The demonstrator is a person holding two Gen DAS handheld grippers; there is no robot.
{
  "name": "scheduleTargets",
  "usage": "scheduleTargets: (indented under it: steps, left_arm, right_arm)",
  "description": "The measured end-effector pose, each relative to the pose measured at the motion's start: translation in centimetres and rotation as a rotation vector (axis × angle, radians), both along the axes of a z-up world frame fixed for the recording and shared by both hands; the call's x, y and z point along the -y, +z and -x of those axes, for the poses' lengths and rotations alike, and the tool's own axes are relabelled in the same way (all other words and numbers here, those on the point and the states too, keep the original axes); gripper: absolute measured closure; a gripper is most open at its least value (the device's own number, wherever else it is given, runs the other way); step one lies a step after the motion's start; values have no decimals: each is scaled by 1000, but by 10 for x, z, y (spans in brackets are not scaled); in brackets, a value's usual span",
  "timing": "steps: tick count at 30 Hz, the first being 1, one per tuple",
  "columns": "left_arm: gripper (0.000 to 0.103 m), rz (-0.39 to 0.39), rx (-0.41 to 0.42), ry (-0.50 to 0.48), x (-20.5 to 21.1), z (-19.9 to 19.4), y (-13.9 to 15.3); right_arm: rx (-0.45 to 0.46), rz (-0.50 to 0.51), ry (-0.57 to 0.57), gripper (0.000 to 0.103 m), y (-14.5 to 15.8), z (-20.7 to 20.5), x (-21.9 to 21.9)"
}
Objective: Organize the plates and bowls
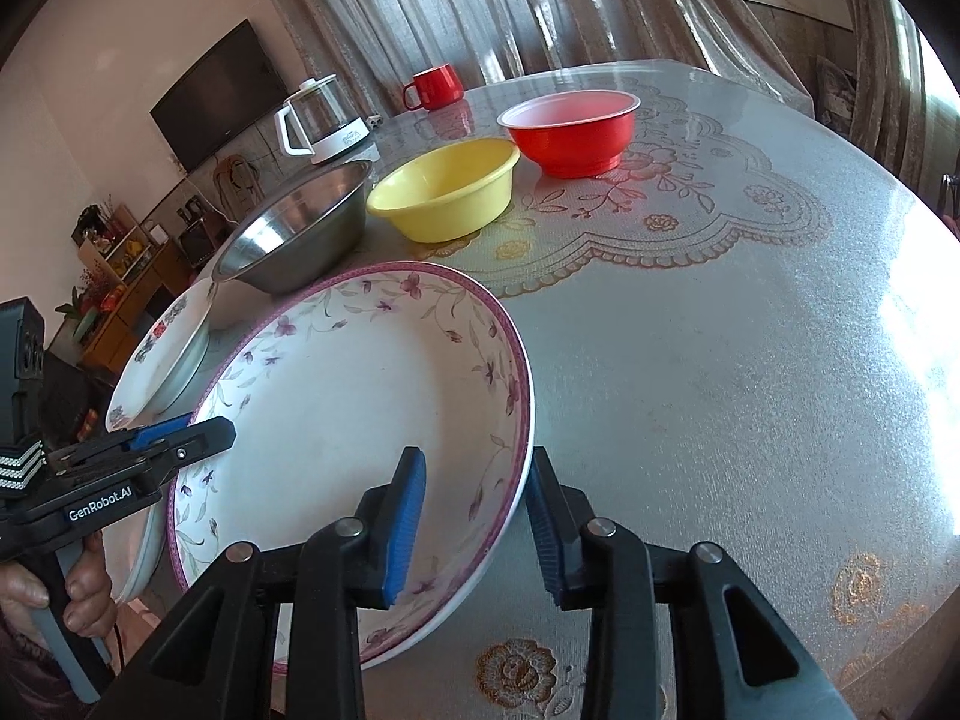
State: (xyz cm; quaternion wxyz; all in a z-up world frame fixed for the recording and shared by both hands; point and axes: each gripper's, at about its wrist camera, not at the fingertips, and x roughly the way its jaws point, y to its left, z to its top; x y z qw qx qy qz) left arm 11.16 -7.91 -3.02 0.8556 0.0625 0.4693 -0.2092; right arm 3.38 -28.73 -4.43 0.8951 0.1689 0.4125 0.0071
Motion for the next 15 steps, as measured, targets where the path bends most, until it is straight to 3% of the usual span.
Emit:
scheduleTargets:
  steps: [8,15]
  left_arm:
    - [76,2,-6,-21,2,-10,-6]
    - [77,53,-11,22,-3,-9,-5]
  right_arm:
    - [-8,-2,94,68,0,1,4]
    - [2,39,93,73,0,2,1]
